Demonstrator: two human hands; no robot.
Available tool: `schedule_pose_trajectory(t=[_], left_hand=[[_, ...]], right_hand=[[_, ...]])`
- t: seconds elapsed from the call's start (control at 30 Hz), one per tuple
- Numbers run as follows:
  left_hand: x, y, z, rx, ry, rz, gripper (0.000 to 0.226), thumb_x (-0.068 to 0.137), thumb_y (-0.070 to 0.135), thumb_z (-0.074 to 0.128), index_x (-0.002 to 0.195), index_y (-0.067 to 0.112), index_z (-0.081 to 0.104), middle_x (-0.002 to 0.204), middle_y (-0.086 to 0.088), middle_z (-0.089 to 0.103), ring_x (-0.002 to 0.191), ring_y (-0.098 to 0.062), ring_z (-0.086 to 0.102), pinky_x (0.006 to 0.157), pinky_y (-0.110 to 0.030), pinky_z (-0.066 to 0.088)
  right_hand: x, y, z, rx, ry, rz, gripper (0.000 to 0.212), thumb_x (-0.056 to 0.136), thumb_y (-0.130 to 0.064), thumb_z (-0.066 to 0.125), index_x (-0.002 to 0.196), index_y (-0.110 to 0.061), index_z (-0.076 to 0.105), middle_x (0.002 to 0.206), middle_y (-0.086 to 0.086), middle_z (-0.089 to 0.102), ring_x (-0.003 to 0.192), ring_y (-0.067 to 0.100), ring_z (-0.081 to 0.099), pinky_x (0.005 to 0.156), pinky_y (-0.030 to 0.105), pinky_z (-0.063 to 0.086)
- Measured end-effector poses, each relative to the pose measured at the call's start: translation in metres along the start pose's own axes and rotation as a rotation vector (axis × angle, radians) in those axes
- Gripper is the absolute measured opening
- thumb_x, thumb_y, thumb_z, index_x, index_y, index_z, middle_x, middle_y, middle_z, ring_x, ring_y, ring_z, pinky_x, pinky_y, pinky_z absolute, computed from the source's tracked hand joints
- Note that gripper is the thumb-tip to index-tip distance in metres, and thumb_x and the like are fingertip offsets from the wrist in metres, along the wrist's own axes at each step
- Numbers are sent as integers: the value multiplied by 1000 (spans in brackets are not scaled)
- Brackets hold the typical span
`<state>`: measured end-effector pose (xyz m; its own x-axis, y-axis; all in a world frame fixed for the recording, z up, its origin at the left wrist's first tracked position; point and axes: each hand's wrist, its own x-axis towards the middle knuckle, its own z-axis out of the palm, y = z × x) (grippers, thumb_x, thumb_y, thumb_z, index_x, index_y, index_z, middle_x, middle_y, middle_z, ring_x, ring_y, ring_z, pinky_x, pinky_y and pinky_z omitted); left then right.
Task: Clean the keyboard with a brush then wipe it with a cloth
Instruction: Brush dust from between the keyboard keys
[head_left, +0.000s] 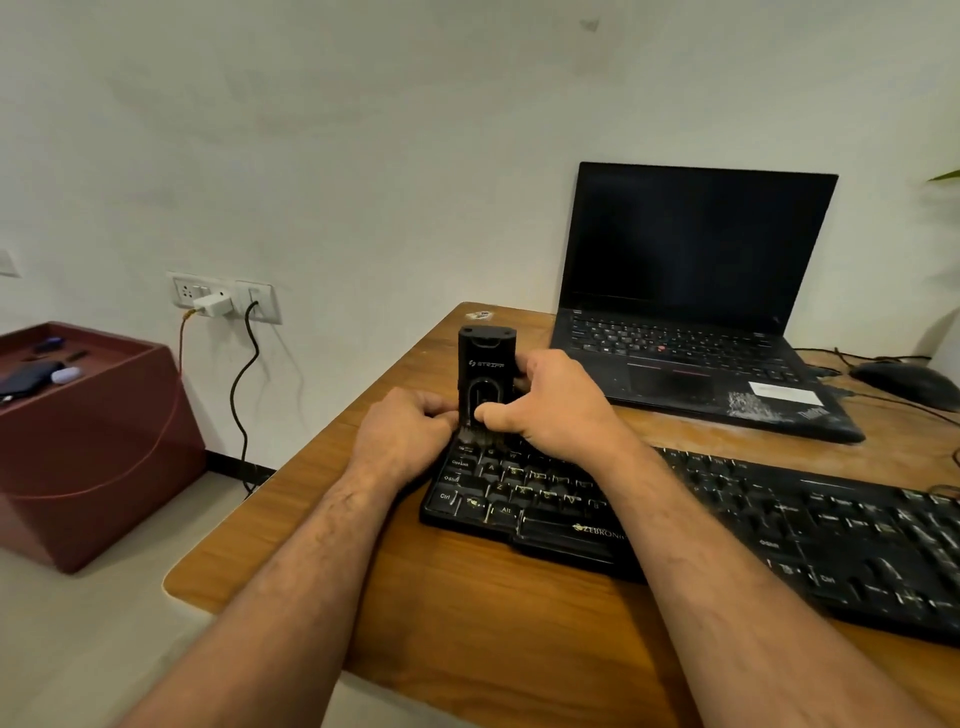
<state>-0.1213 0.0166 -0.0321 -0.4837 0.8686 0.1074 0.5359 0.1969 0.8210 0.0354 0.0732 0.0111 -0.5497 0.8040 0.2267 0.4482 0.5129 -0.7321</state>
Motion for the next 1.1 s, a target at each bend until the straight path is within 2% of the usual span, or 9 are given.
schedule_pose_trajectory(t=[0.1,0.27,0.4,0.53,0.67,0.73,0.87,1.03,1.1], left_hand=[[5,2,-2,2,-38,-39,12,90,30,67,93,28,78,85,8,76,86,-13,71,94,-40,55],[10,4,-7,-40,-103,-67,9,86,28,70,83,25,78,82,5,77,90,-18,71,99,-46,51],[10,4,-4,-26,-60,-46,8,88,31,71,85,26,77,83,6,76,89,-15,71,98,-44,51],[8,2,-4,-19,-71,-25,13,88,30,70,78,24,77,76,5,76,84,-17,72,94,-45,53],[9,0,-2,-18,-45,-25,9,88,29,70,84,27,78,81,7,76,87,-15,71,95,-43,54],[9,0,-2,-11,-41,-19,10,88,28,69,83,25,77,80,7,76,85,-15,71,94,-42,54],[9,0,-1,11,-44,-2,12,89,28,68,83,23,76,77,5,75,82,-14,71,91,-42,56],[10,-2,0,-4,-34,-2,9,89,27,69,84,24,77,80,5,76,85,-15,71,93,-42,55],[10,-1,-1,-2,-24,-5,8,88,26,70,84,24,76,82,5,76,86,-15,71,93,-42,55]], right_hand=[[3,1,5,-55,131,11,21,79,-25,79,96,-23,67,87,-8,70,80,10,67,62,23,53],[-1,3,2,25,40,9,28,79,-24,81,104,-22,69,92,-8,72,84,8,69,64,20,52],[3,3,6,-25,146,14,20,79,-22,78,92,-26,63,83,-9,67,75,9,65,57,21,48],[1,3,0,49,21,8,29,79,-24,81,105,-23,69,93,-9,72,84,6,68,63,20,51],[4,6,4,-2,125,38,23,79,-25,78,97,-27,64,91,-8,70,81,8,67,65,25,55],[4,5,4,0,109,23,24,79,-25,78,98,-28,64,91,-9,70,81,6,66,63,22,51],[-3,5,1,50,38,13,32,78,-25,81,108,-24,69,93,-10,73,85,7,69,69,24,57],[4,9,7,-24,111,31,24,77,-30,78,98,-24,68,87,-8,70,86,13,67,70,32,58],[4,9,8,-34,114,21,21,78,-29,77,95,-24,66,86,-8,69,88,15,66,69,31,56]])
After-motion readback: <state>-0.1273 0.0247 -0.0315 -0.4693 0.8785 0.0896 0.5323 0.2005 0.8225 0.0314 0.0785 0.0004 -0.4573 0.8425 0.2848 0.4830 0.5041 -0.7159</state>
